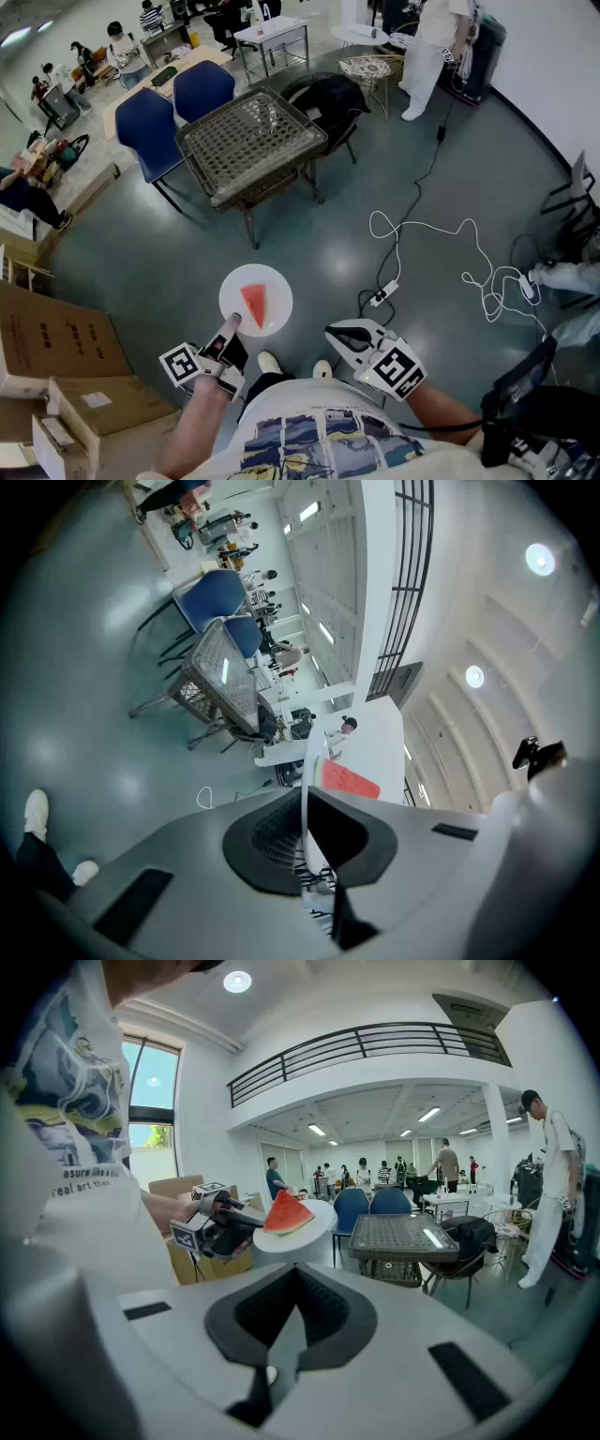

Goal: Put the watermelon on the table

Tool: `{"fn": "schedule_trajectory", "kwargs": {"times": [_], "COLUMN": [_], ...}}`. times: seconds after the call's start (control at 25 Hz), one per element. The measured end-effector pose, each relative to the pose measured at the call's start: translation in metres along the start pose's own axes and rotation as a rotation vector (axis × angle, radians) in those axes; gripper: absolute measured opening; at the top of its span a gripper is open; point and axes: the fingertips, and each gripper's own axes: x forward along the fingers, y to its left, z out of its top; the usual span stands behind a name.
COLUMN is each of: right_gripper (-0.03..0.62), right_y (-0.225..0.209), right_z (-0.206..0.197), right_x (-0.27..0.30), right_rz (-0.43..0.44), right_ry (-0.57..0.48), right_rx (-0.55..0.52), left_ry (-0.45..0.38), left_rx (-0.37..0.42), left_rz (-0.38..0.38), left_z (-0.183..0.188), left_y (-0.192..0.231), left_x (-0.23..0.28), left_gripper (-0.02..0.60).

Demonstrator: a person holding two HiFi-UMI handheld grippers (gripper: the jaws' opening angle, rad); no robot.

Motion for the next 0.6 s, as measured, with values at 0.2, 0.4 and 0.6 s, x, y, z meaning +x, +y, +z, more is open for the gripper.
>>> {"fn": "schedule_trajectory", "kwargs": {"times": [0.2, 0.4, 0.6], "right_gripper": [0.009, 0.009, 0.009], "right_y": [0.006, 0.011, 0.008], "right_z": [0.007, 0.01, 0.007], "right_x": [-0.001, -0.001, -0.005], "right_rz": [-0.013, 0.001, 0.01], "right_ry": [-0.008, -0.017, -0.011], "right_rx": [-0.023, -0.039, -0.038], "left_ry": [0.01, -0.001, -0.008], "left_rx": [-0.01, -0.017, -0.018], "left_rz": [-0.012, -0.014, -0.005], "left_z": [-0.003, -0.007, -0.009], "left_y": [-0.006, -0.01, -0.012], "left_x": [-0.006, -0.013, -0.012], "left_gripper": [0.017, 0.017, 0.017]}}
